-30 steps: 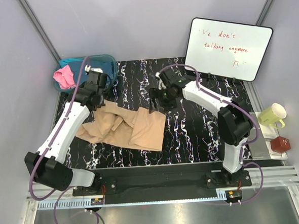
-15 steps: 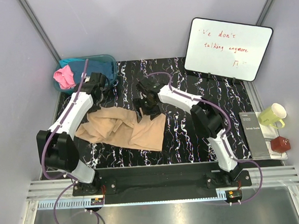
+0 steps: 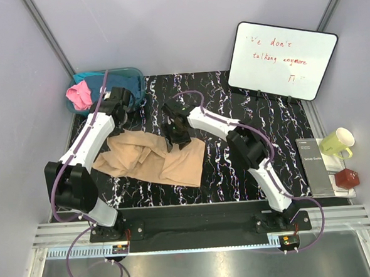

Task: Fold and stack the t-shirts
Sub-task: Flatten out the tshirt

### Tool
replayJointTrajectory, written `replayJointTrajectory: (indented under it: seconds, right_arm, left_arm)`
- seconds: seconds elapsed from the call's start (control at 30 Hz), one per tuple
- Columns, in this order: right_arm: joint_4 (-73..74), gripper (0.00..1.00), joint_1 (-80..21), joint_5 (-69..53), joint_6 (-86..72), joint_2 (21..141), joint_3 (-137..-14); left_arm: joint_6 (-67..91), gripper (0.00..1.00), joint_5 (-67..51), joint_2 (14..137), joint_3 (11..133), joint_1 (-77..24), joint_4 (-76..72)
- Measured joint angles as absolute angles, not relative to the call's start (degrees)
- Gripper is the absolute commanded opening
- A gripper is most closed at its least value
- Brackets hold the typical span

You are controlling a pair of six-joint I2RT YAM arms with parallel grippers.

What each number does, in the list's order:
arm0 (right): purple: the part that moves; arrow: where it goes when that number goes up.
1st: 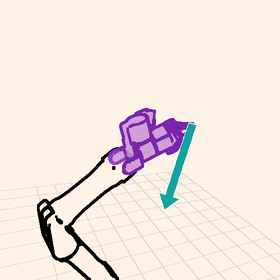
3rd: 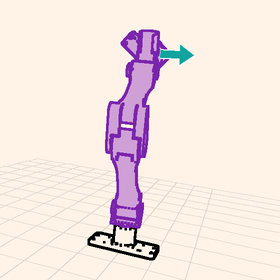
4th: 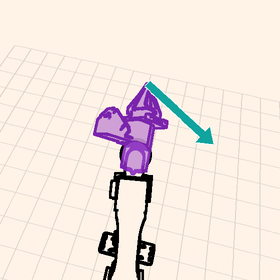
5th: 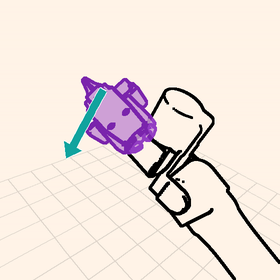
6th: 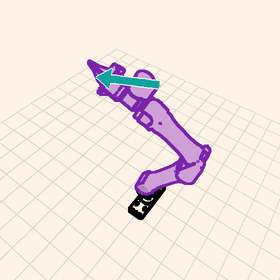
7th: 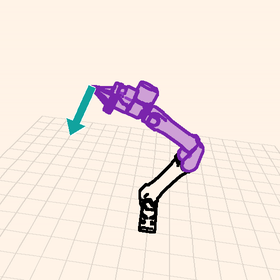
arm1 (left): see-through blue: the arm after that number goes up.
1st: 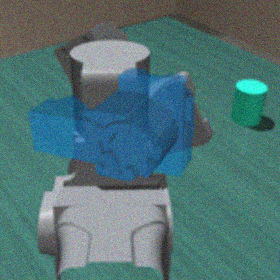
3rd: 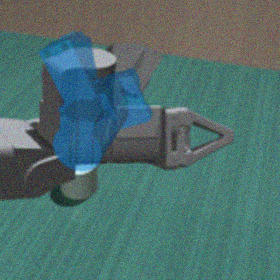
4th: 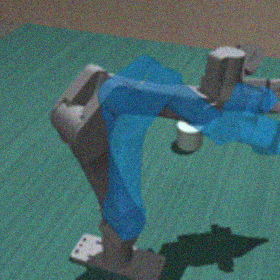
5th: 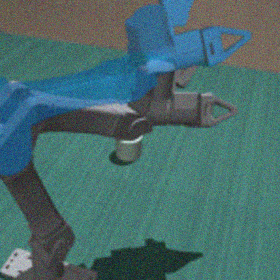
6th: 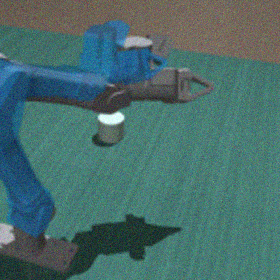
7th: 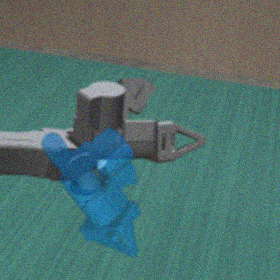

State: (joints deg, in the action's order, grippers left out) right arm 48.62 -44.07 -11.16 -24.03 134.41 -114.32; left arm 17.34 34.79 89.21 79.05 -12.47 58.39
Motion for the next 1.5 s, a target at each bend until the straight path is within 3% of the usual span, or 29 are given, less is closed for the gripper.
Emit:
replayJointTrajectory:
  seconds: [0.07, 0.1, 0.17, 0.2, 0.23, 0.53, 0.77, 1.0, 1.17, 1.23, 1.27, 1.3, 1.33, 1.37, 1.4, 1.43, 1.5]
  right_arm:
    - [48.93, 0.37, -44.69, -11.22, -23.7, 135.92, -115.26]
    - [49.23, 0.23, -44.91, -11.27, -23.49, 136.53, -115.55]
    - [49.76, 0.13, -45.1, -11.31, -23.09, 136.94, -116.14]
    - [49.84, 0.02, -45.17, -11.35, -23.07, 137.08, -116.14]
    - [49.93, 0.0, -45.21, -11.33, -23.0, 137.21, -116.14]
    - [50.85, 0.0, -45.71, -6.35, -21.98, 135.33, -114.63]
    - [52.88, 0.0, -43.86, 1.72, -20.71, 121.1, -103.9]
    - [52.6, 0.0, -31.79, 8.03, -20.49, 101.95, -88.29]
    - [53.87, 0.01, -23.24, 16.34, -19.77, 101.23, -77.71]
    - [55.22, 0.06, -21.98, 19.38, -19.75, 103.46, -75.99]
    - [56.03, 0.14, -21.67, 20.58, -19.79, 104.71, -75.9]
    - [56.69, 0.29, -21.5, 21.58, -19.94, 105.91, -75.96]
    - [57.25, 0.3, -21.43, 22.17, -20.25, 106.83, -76.25]
    - [58.08, 0.44, -21.41, 22.98, -20.53, 107.79, -76.79]
    - [59.05, 0.73, -21.41, 23.62, -20.51, 108.57, -77.6]
    - [59.64, 0.81, -21.41, 24.08, -20.86, 108.73, -78.28]
    - [60.95, 0.84, -21.41, 25.04, -21.1, 108.55, -80.25]
  left_arm:
    - [17.32, 0.0, 34.79, 89.21, 79.05, -12.47, 58.39]
    - [17.3, 0.0, 34.79, 89.21, 79.05, -12.47, 58.39]
    - [17.1, 0.0, 34.92, 89.21, 79.05, -12.45, 58.39]
    - [16.95, 0.0, 34.98, 89.21, 79.02, -12.4, 58.39]
    - [16.91, 0.0, 35.03, 89.21, 79.02, -12.34, 58.39]
    - [16.47, 0.0, 35.2, 89.21, 79.02, -11.57, 58.39]
    - [16.49, 0.0, 35.42, 90.0, 79.02, -10.68, 58.39]
    - [16.51, 0.0, 36.05, 92.58, 79.09, -10.28, 58.43]
    - [16.53, 0.0, 36.42, 95.0, 80.42, -10.13, 58.72]
    - [16.53, 0.0, 36.45, 95.53, 81.08, -10.09, 58.7]
    - [16.53, 0.0, 36.42, 95.68, 81.43, -10.07, 58.76]
    - [16.53, 0.0, 36.4, 95.79, 81.8, -10.07, 58.72]
    - [16.53, 0.0, 36.38, 95.79, 81.97, -10.07, 58.72]
    - [16.53, 0.0, 36.4, 95.79, 82.17, -10.07, 58.76]
    - [16.53, 0.0, 36.42, 95.79, 82.32, -10.07, 58.81]
    - [16.53, 0.0, 36.45, 95.79, 82.37, -10.07, 58.78]
    - [16.53, 0.0, 36.49, 95.79, 82.37, -10.02, 58.96]
